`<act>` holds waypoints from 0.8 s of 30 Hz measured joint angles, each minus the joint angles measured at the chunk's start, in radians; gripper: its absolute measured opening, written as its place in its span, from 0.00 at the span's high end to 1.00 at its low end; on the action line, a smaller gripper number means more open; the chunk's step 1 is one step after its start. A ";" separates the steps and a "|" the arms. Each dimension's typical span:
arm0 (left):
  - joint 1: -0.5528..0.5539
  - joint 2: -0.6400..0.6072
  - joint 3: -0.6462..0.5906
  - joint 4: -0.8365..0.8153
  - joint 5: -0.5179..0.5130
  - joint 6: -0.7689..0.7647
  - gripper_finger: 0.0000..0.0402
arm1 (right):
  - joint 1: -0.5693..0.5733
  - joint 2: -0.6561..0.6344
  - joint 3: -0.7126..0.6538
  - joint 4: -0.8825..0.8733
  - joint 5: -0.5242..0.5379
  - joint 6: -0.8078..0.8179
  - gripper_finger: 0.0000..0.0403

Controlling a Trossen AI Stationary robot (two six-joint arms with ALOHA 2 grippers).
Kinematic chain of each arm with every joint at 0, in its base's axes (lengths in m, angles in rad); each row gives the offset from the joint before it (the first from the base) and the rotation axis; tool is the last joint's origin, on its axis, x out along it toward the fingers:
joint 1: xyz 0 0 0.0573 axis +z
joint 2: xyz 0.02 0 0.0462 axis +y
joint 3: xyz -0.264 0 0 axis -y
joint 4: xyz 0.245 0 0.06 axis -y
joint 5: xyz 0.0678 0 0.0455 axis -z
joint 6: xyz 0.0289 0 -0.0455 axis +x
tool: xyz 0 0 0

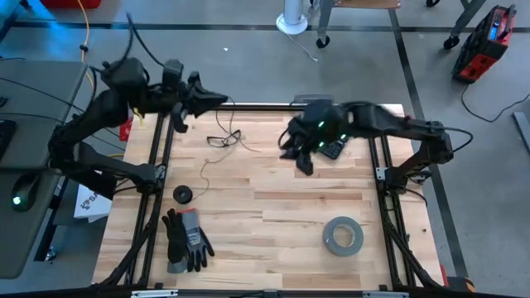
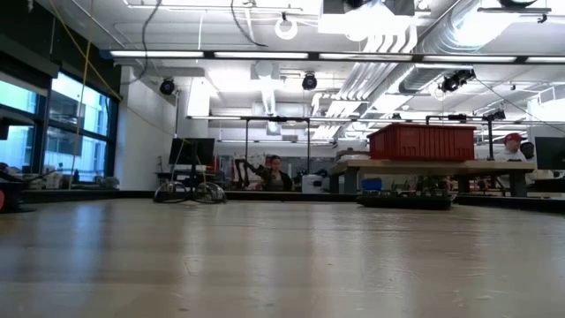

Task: Coil cords
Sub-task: Uncoil the black wire from the black spool

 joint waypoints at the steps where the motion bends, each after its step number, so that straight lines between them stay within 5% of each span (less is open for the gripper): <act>1: 0.000 0.014 0.048 -0.024 0.000 0.024 1.00 | 0.001 0.000 -0.060 0.051 -0.007 0.023 0.65; 7: 0.000 0.092 0.275 -0.075 -0.008 0.029 1.00 | -0.015 0.028 -0.459 0.763 -0.101 0.295 0.65; 11: 0.000 0.159 0.386 -0.058 -0.009 0.007 1.00 | -0.023 0.132 -0.579 1.161 -0.114 0.451 0.65; 17: 0.003 0.275 0.507 0.009 0.002 0.012 1.00 | -0.013 0.359 -0.514 1.525 -0.196 0.563 0.65; 24: 0.034 0.366 0.609 0.022 0.052 -0.024 1.00 | 0.021 0.477 -0.351 1.537 -0.116 0.463 0.65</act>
